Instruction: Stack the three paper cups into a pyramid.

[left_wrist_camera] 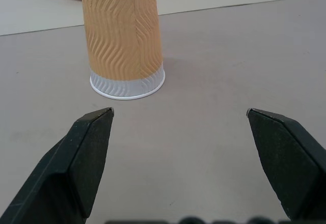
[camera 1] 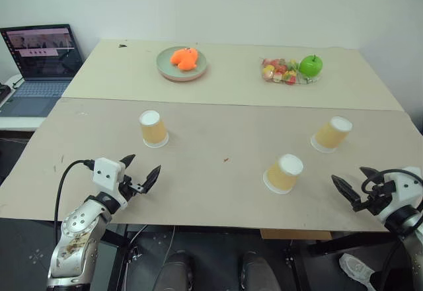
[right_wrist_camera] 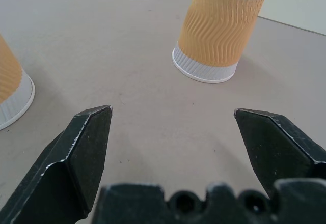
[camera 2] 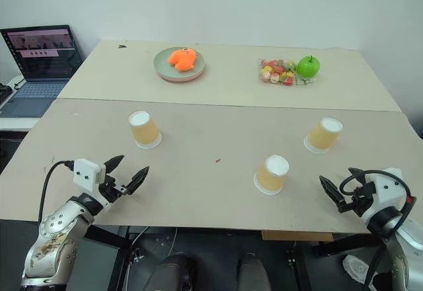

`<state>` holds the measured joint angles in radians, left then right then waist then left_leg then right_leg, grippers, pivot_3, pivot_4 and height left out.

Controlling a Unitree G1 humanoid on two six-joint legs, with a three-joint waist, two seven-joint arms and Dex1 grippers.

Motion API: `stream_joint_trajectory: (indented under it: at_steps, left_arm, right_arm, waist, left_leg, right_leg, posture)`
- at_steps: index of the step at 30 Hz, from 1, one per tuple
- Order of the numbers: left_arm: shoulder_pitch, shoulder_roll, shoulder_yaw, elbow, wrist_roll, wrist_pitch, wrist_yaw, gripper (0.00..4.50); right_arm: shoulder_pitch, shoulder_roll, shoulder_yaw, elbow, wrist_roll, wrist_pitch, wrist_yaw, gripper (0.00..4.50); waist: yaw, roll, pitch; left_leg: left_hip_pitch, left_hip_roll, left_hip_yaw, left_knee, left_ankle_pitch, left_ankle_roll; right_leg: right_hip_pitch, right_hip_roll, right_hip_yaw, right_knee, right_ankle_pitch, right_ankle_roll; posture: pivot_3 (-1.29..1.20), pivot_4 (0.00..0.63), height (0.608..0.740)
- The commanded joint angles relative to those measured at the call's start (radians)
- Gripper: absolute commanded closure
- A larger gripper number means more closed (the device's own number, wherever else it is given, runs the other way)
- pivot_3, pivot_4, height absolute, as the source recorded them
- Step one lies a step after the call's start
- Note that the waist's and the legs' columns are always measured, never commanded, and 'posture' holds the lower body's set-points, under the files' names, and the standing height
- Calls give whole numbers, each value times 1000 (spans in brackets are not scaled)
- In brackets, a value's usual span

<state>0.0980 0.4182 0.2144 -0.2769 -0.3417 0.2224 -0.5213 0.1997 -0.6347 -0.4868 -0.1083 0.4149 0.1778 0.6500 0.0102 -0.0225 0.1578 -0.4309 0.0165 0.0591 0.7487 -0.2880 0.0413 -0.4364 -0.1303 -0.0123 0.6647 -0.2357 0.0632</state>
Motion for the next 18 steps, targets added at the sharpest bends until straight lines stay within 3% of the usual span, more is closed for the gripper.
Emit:
stream_joint_trajectory:
  at_steps: [1, 4, 8, 14, 18]
  left_arm:
    - [-94, 49, -31, -32, -56, 14, -101, 40]
    - [-278, 119, -100, -9, -139, 97, -266, 40]
    - [-410, 137, -168, 10, -176, 148, -352, 40]
    - [-483, 128, -228, 27, -177, 122, -437, 40]
    - [-523, 110, -268, 63, -158, 96, -481, 40]
  right_arm:
    - [32, -34, -23, -106, 23, 25, 31, 0]
    - [114, -95, -21, -263, 71, 96, 109, 0]
    - [151, -166, -42, -381, 164, 216, 169, 0]
    - [107, -226, -68, -429, 234, 307, 186, 0]
    - [30, -232, -7, -390, 198, 301, 183, 0]
  waist:
    - [0, 0, 0]
    - [19, 1, 1]
    - [5, 2, 0]
    - [-5, 1, 1]
    - [1, 1, 1]
  left_leg:
    - [0, 0, 0, 0, 0, 0]
    - [-2, 0, -1, 1, 1, -1]
    - [3, -1, -1, 1, -1, 2]
    - [6, 0, -1, 1, -2, 3]
    - [8, 0, -1, 1, -2, 3]
  right_leg:
    - [0, 0, 0, 0, 0, 0]
    - [-1, 0, -3, 1, 0, 0]
    - [6, 0, -1, -2, 0, 1]
    - [8, 0, -1, -2, -3, 2]
    - [11, 0, -1, -2, -3, 2]
  posture:
    - [0, 150, 676]
    - [0, 150, 676]
    - [0, 150, 676]
    - [0, 150, 676]
    - [0, 150, 676]
